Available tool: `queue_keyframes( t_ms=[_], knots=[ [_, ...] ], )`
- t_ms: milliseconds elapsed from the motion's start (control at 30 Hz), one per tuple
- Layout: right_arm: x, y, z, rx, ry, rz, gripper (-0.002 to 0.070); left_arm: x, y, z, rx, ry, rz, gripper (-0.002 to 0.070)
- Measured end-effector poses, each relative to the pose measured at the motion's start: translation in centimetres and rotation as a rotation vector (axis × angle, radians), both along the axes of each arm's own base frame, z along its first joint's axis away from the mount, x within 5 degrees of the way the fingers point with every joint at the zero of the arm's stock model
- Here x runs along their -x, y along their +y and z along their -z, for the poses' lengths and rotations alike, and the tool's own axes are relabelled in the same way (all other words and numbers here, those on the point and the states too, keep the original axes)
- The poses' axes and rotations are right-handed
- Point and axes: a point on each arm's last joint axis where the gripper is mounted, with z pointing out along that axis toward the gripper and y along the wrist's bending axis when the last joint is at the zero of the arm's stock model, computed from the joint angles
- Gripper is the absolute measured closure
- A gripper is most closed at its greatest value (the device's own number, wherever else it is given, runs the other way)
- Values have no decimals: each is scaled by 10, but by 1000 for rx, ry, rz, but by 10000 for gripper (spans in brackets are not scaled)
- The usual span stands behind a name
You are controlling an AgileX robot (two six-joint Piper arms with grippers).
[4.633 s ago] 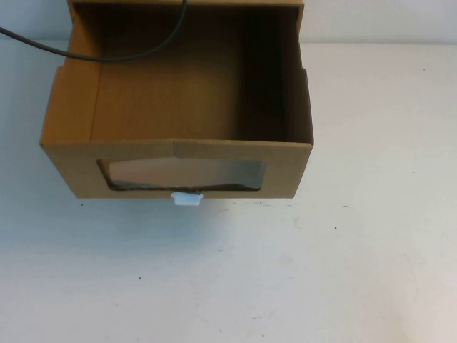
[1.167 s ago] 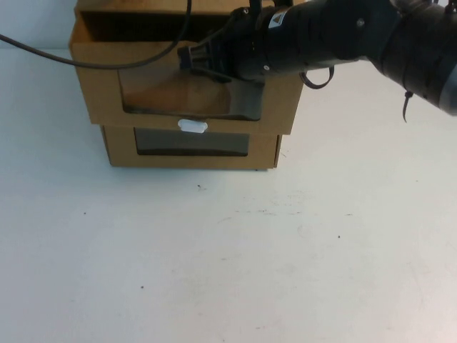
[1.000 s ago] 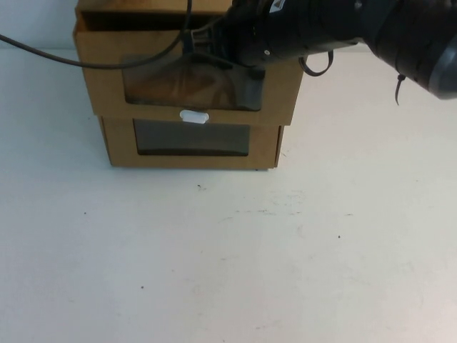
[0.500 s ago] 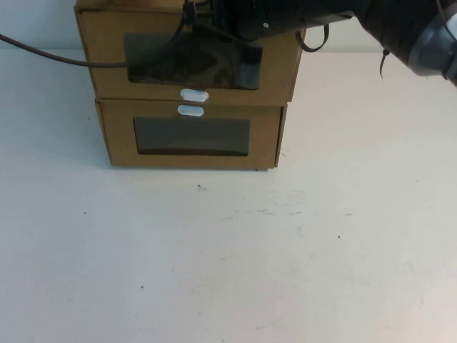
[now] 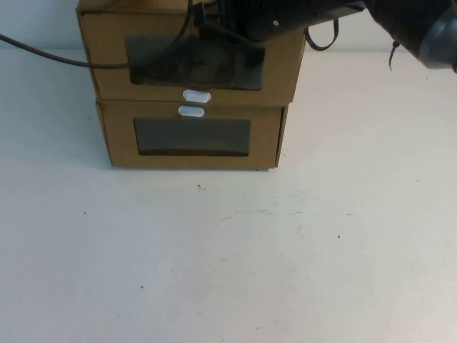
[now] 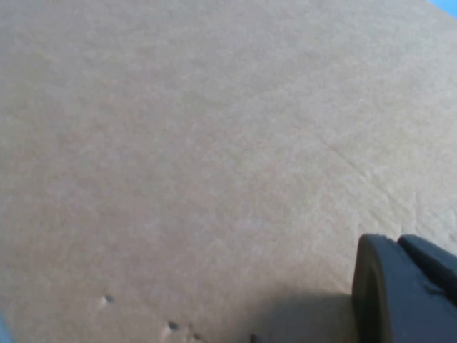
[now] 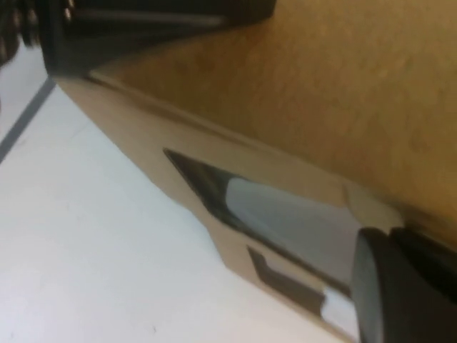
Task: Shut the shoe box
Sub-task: Close the shoe box with your right arm
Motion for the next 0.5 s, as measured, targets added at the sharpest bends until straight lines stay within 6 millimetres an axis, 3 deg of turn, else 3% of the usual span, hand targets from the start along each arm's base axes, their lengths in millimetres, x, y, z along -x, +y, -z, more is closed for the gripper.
queue_keyframes(
  t_ms=[300,500],
  knots=[
    [18,-25,-11,167,73,-16,687,2,0,-8,-4,-18,11,677],
    [17,-33,-11,240,70,49,687,2,0,-8,-6,-17,14,677]
  ],
)
